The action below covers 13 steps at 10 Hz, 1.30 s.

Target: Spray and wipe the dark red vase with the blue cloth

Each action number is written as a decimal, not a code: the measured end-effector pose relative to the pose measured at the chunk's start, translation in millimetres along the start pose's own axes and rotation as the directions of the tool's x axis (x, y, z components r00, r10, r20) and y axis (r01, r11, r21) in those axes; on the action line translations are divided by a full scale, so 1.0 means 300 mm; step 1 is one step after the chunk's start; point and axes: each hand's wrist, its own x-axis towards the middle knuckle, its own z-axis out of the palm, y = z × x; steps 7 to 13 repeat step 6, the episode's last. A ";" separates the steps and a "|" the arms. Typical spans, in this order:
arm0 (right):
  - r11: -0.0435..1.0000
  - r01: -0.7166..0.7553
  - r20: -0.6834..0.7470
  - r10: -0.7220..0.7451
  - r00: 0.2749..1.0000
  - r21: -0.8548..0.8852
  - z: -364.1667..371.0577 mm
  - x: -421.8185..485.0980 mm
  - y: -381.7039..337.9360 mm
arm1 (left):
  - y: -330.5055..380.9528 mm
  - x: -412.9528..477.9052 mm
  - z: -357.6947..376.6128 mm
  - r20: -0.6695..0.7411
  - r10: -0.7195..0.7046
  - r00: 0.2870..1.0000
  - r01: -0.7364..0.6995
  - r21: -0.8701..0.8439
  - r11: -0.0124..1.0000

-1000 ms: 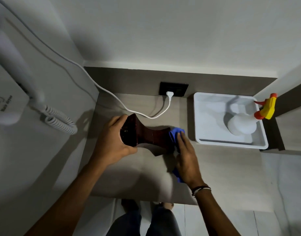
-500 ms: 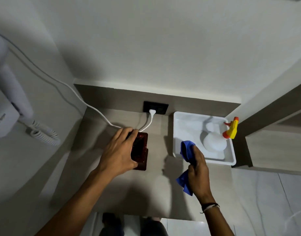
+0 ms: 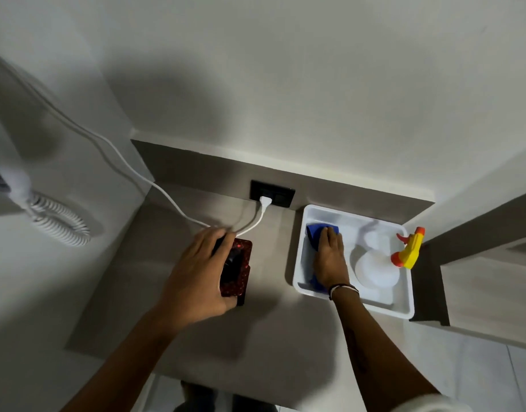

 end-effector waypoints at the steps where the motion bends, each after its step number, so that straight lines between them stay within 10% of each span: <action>1: 0.982 0.007 0.077 0.008 0.997 -0.189 0.079 0.019 0.015 | -0.009 -0.002 0.013 -0.026 0.006 1.000 -0.007 -0.012 1.000; 6: 0.930 0.314 -0.270 -0.357 0.894 -0.189 -0.145 -0.235 -0.234 | 0.005 0.071 -0.077 -0.213 0.022 0.977 -0.022 0.000 1.000; 13: 0.930 0.314 -0.270 -0.357 0.894 -0.189 -0.145 -0.235 -0.234 | 0.005 0.071 -0.077 -0.213 0.022 0.977 -0.022 0.000 1.000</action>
